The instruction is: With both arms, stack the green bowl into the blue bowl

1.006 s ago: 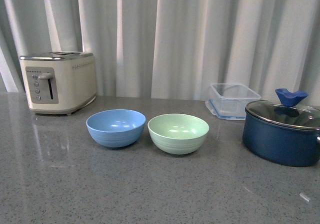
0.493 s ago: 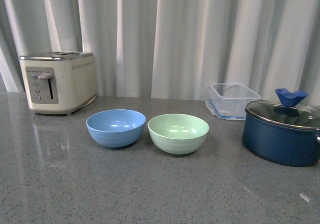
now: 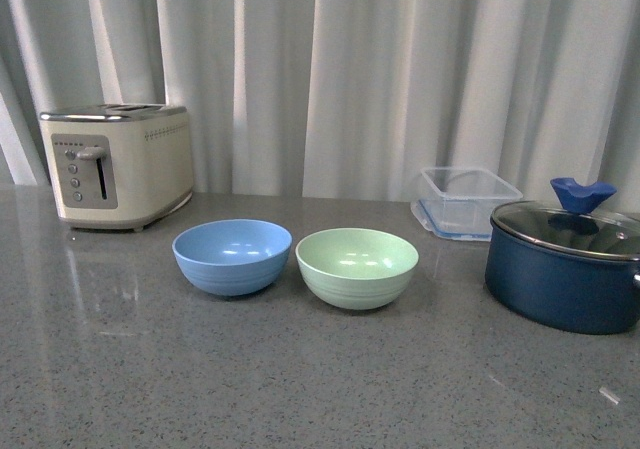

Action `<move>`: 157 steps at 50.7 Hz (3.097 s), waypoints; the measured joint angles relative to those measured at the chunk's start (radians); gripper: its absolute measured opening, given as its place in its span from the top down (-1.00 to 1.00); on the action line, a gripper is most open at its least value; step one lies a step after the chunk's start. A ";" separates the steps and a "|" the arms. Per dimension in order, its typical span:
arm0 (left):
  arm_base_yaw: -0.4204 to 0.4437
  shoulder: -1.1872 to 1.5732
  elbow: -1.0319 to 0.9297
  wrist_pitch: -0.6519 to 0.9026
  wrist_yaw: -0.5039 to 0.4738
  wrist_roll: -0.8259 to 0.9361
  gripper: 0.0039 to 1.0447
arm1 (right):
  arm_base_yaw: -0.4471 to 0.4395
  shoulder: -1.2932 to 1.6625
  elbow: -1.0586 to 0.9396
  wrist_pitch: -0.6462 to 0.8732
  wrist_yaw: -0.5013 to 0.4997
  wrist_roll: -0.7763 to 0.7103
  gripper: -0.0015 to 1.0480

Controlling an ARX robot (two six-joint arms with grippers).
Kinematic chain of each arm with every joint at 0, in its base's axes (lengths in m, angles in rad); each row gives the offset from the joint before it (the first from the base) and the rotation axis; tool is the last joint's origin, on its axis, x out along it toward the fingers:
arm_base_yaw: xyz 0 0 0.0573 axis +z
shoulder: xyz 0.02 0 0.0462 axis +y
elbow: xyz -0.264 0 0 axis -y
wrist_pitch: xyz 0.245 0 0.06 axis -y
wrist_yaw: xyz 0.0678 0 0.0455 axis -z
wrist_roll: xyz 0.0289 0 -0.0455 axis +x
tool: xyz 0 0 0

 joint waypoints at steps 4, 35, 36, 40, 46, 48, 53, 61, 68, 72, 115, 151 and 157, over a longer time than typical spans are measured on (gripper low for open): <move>0.000 0.000 0.000 0.000 0.000 0.000 0.76 | 0.000 0.000 0.000 0.000 0.000 0.000 -0.81; 0.000 0.000 0.000 0.000 0.000 0.000 -0.87 | 0.285 1.274 0.959 -0.405 0.083 0.000 -0.81; 0.000 0.000 0.000 0.000 0.000 0.000 -0.87 | 0.293 1.301 0.993 -0.413 0.090 -0.002 -0.81; 0.000 0.000 0.000 0.000 0.000 0.000 -0.87 | 0.318 1.374 1.088 -0.434 0.105 -0.005 -0.81; 0.000 0.000 0.000 0.000 0.000 0.000 -0.87 | 0.359 1.497 1.237 -0.480 0.100 -0.004 -0.81; 0.000 0.000 0.000 0.000 0.000 0.000 -0.87 | 0.366 1.534 1.273 -0.486 0.095 -0.005 -0.81; 0.000 0.000 0.000 0.000 0.000 0.000 -0.87 | 0.361 1.609 1.343 -0.516 0.081 0.005 -0.81; 0.000 0.000 0.000 0.000 0.000 0.000 -0.87 | 0.317 1.741 1.456 -0.541 0.060 0.031 -0.81; 0.000 0.000 0.000 0.000 0.000 0.000 -0.87 | 0.270 1.860 1.575 -0.557 0.063 0.038 -0.81; 0.000 0.000 0.000 0.000 0.000 0.000 -0.87 | 0.261 1.900 1.626 -0.573 0.064 0.037 -0.81; 0.000 0.000 0.000 0.000 0.000 0.000 -0.87 | 0.299 2.264 2.110 -0.723 0.101 0.041 -0.81; 0.000 0.000 0.000 0.000 0.000 0.000 -0.87 | 0.309 2.293 2.033 -0.669 0.085 0.074 -0.65; 0.000 0.000 0.000 0.000 0.000 0.000 -0.87 | 0.307 2.293 2.001 -0.645 0.071 0.084 -0.22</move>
